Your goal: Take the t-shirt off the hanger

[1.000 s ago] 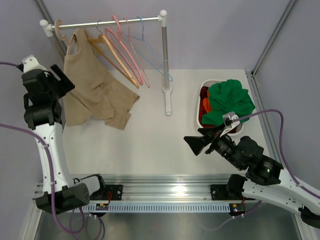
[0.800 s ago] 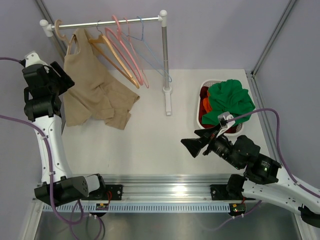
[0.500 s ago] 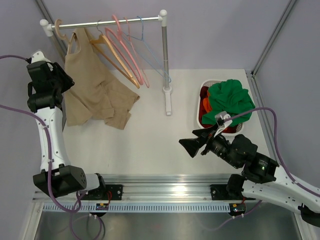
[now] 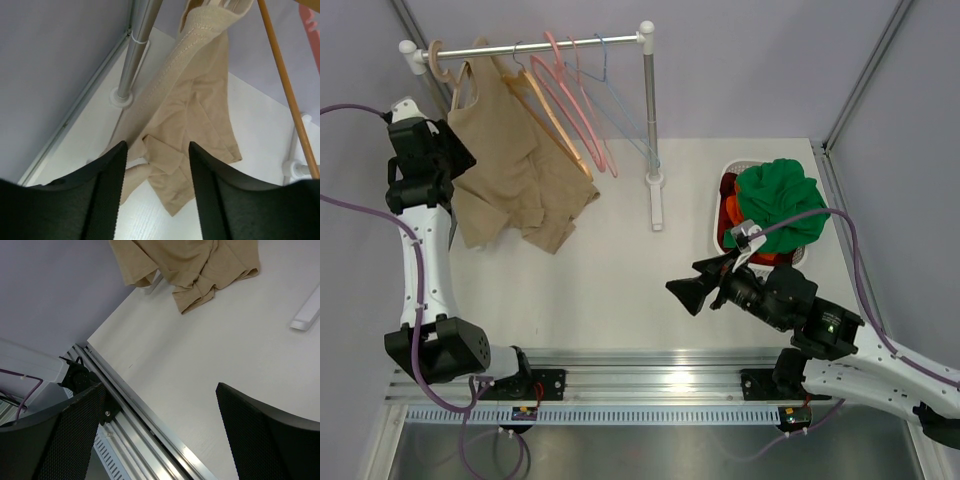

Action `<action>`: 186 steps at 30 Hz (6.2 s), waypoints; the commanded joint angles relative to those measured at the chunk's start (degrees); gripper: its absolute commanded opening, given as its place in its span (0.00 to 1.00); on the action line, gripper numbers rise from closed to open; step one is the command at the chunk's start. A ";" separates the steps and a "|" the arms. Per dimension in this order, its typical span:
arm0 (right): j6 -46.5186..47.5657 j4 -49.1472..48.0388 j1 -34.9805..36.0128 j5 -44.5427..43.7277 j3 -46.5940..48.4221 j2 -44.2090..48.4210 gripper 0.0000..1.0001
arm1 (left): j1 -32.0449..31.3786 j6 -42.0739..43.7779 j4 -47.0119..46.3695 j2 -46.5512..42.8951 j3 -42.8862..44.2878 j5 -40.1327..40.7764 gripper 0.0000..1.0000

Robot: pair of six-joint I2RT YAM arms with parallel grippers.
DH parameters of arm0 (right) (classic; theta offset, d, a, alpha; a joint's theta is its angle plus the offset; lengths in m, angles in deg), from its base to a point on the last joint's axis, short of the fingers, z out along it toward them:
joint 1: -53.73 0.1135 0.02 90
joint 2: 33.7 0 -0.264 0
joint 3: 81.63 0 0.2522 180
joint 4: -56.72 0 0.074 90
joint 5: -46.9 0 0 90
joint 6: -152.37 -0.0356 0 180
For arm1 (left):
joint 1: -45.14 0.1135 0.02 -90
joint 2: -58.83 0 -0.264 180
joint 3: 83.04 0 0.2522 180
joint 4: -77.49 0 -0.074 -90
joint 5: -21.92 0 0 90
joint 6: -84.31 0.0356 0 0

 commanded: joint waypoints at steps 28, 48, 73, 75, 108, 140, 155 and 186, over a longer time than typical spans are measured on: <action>1.09 -5.00 -0.19 4.00 1.36 -1.44 0.99 | -1.51 5.96 -15.78 -1.25 -3.10 5.10 0.73; 1.09 -5.70 -0.19 4.26 1.71 -2.05 0.99 | 0.69 1.22 -20.09 -0.70 -10.91 3.52 0.00; 0.74 -9.83 -0.19 9.44 6.19 -8.55 0.98 | -2.21 -3.97 -33.54 -28.29 -29.10 -12.92 0.00; 0.65 -10.27 -0.19 9.62 6.37 -9.43 0.98 | -3.09 -2.92 -34.93 -29.80 -30.51 -12.22 0.00; -17.63 -29.51 7.54 -2.42 34.49 -51.97 0.71 | -21.37 -14.87 -15.87 -67.33 -49.68 -26.63 0.00; -19.91 -32.51 7.02 -3.47 30.99 -52.86 0.05 | -22.96 -10.57 -14.56 -63.47 -42.66 -42.09 0.63; -19.04 -32.33 7.11 -0.84 18.41 -41.87 0.01 | -22.96 -11.35 -7.08 -56.27 -34.03 -25.58 0.70; -18.60 -30.31 7.54 2.86 19.46 -43.36 0.02 | -23.57 -20.76 -27.04 -38.95 -37.64 -30.22 0.31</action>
